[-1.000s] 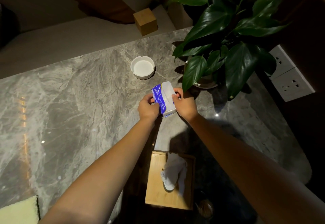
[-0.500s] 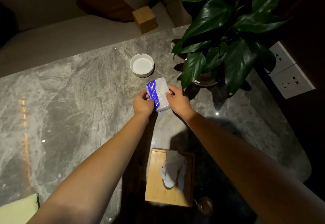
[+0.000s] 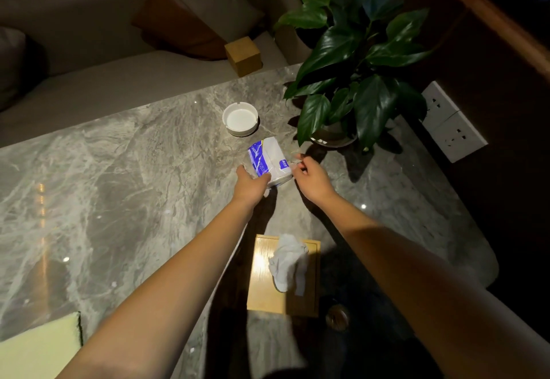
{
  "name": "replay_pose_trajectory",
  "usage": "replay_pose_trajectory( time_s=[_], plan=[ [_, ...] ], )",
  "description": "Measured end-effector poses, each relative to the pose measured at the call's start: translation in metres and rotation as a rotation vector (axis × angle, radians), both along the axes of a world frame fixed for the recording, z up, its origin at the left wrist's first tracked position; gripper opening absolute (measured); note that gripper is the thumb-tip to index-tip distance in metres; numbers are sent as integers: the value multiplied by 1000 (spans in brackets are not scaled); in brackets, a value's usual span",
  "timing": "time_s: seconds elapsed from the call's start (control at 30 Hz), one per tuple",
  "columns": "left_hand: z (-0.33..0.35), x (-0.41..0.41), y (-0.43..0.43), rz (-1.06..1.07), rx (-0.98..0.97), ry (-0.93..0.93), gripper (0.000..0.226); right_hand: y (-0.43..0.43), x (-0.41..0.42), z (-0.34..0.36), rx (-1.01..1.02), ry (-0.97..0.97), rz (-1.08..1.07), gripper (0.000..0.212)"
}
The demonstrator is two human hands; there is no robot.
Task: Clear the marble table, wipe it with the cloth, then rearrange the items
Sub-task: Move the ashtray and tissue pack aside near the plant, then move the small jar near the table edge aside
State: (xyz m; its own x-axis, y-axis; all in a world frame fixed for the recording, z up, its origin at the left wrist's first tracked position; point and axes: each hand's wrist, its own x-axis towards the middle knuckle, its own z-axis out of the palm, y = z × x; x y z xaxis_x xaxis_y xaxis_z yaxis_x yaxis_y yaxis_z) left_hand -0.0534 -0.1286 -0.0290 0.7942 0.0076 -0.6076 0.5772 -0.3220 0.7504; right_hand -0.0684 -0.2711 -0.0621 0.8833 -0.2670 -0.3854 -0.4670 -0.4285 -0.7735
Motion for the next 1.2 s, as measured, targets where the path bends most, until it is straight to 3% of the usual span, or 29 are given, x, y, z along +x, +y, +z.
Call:
replay_pose_trajectory(
  time_s=[0.1,0.2,0.4,0.47,0.57,0.73,0.8,0.93,1.2],
  plan=[
    [20,-18,-1,-151,77,-189,55,-9,-23,13,-27,-4,38,40],
    [38,-45,-9,-231,65,-300,56,-16,-55,23,6,-16,11,44],
    [64,-140,-31,-289,-144,-435,31,-32,-134,22,-4,25,21,37],
    [65,-179,-31,-372,-270,-355,24,-35,-158,16,28,66,48,32],
    [48,-230,-21,-540,-332,-66,10,-37,-189,5,37,135,97,17],
    [13,-266,-8,-398,-335,521,16,-38,-221,-8,12,167,152,16],
    [4,-267,-7,-308,-248,563,21,-36,-226,-7,26,162,154,16],
    [-7,-265,-13,-169,-195,477,51,-33,-229,-6,19,193,223,24],
    [-2,-260,-37,-9,-343,462,38,-40,-229,2,53,205,280,39]
  ],
)
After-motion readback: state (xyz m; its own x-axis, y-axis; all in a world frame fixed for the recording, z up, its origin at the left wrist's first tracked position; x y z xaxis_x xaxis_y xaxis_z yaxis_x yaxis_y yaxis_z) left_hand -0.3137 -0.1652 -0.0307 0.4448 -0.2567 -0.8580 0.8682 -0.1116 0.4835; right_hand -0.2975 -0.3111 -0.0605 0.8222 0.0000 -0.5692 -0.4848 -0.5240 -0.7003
